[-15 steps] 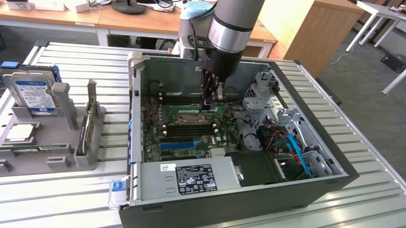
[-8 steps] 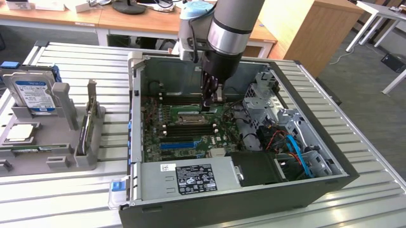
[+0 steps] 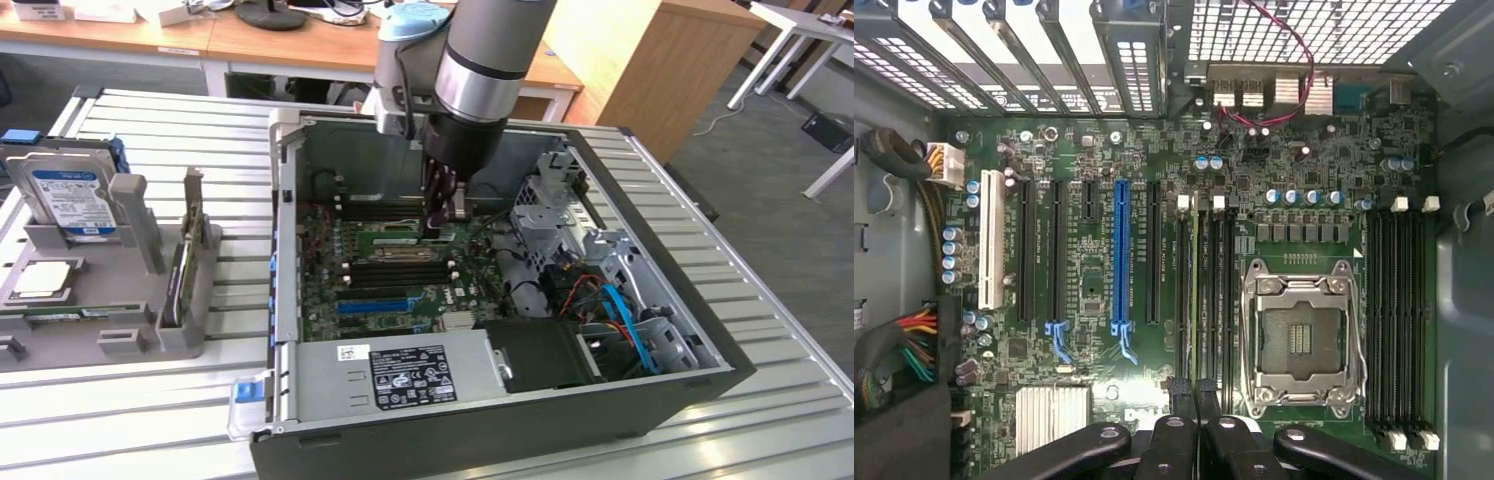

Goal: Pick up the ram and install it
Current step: 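Insert the ram into the slot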

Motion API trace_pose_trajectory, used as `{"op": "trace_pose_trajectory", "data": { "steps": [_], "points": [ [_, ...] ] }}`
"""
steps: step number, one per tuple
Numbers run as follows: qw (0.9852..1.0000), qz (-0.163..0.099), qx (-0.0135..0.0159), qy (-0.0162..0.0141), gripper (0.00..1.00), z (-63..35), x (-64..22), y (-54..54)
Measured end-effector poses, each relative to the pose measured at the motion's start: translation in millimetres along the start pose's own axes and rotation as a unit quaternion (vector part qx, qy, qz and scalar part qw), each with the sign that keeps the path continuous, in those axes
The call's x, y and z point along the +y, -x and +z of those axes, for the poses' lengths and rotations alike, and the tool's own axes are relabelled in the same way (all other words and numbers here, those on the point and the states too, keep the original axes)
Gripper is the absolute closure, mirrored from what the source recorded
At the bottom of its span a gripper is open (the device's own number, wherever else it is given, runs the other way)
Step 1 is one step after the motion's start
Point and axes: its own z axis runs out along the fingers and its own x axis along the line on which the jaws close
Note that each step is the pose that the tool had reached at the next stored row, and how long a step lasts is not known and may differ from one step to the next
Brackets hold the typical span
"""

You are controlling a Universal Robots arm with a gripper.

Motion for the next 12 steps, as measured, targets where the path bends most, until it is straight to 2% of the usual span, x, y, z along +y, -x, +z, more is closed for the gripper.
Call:
{"op": "trace_pose_trajectory", "data": {
  "steps": [12],
  "points": [
    [1.0000, 0.000, 0.0004, 0.0000, 0.88, 5.5, -0.2, -0.1]
  ]
}}
